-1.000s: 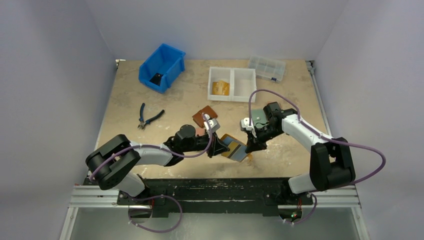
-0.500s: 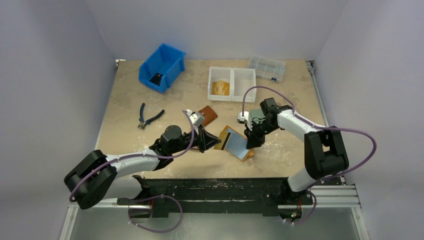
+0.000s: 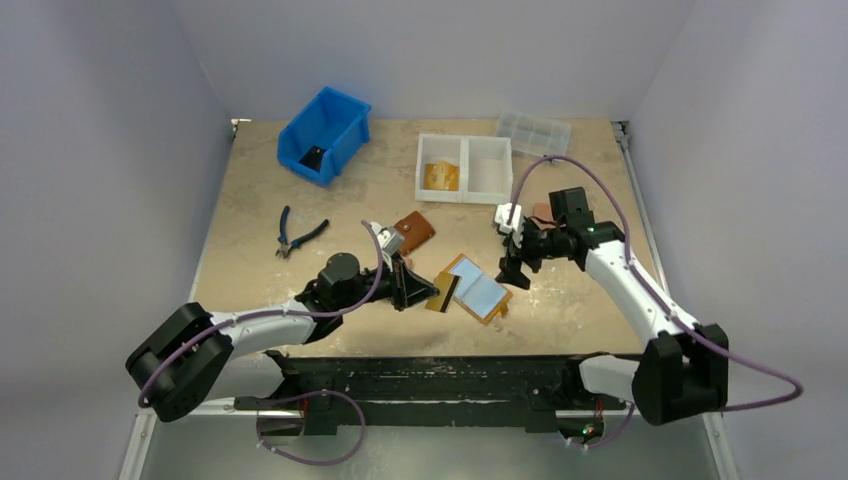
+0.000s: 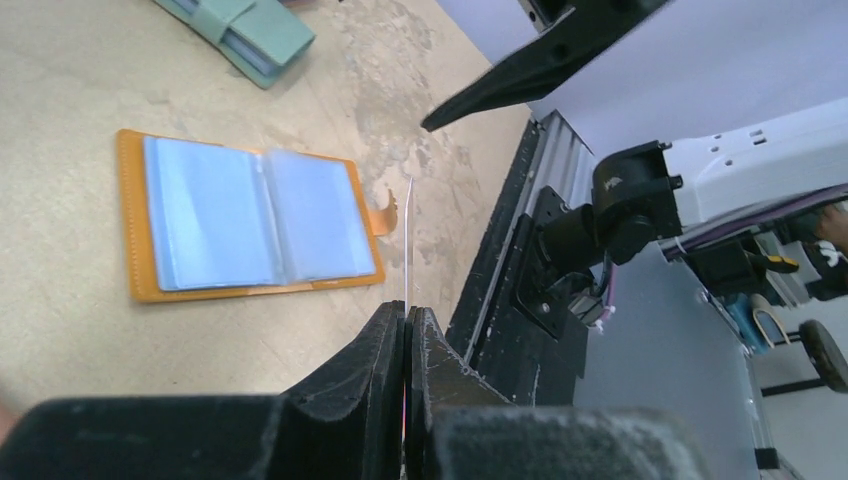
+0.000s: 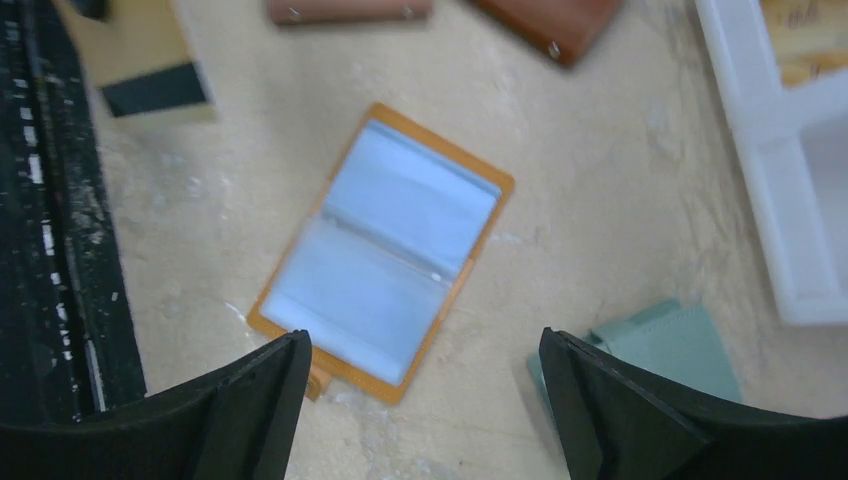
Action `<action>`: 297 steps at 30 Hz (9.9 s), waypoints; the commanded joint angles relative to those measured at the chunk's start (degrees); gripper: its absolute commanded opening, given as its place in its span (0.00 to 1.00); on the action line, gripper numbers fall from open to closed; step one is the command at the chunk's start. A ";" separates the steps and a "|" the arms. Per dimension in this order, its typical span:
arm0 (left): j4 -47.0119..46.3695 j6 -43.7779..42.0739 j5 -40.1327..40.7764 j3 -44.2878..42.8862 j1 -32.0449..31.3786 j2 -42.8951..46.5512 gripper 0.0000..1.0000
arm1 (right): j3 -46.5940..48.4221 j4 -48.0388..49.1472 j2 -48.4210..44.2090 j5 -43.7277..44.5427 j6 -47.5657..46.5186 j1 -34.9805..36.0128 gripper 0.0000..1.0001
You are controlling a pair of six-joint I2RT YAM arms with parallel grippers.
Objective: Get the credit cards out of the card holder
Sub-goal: Remove the credit card from the card holder, then place the credit card in the storage box, then reset both arms
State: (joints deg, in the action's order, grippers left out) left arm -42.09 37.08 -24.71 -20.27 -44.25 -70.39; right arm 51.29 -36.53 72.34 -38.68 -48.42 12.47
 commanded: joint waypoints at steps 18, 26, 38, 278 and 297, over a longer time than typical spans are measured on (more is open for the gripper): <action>-4.72 -6.10 -3.15 -9.72 -8.00 -12.56 0.00 | 2.79 -22.26 7.37 -25.78 -22.64 5.19 0.75; -4.40 -6.23 -2.87 -9.98 -8.05 -13.34 0.00 | 4.00 -22.78 8.71 -25.75 -21.99 6.60 0.35; 11.42 -1.81 4.33 -8.83 -0.45 -2.30 0.27 | 4.93 -18.06 4.87 -18.93 -16.92 5.55 0.00; 62.97 -11.16 14.96 -33.57 21.31 20.42 0.99 | 9.63 19.85 -20.17 9.95 51.94 -16.51 0.99; 63.87 -8.22 12.28 -37.67 21.31 24.43 0.99 | 9.77 21.28 -22.03 2.68 55.38 -16.51 0.99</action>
State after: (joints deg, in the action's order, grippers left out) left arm 23.24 27.94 -11.03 -55.61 -23.27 -47.33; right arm 59.66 -17.98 51.68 -33.58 5.65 -3.99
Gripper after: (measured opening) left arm 0.990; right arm 0.987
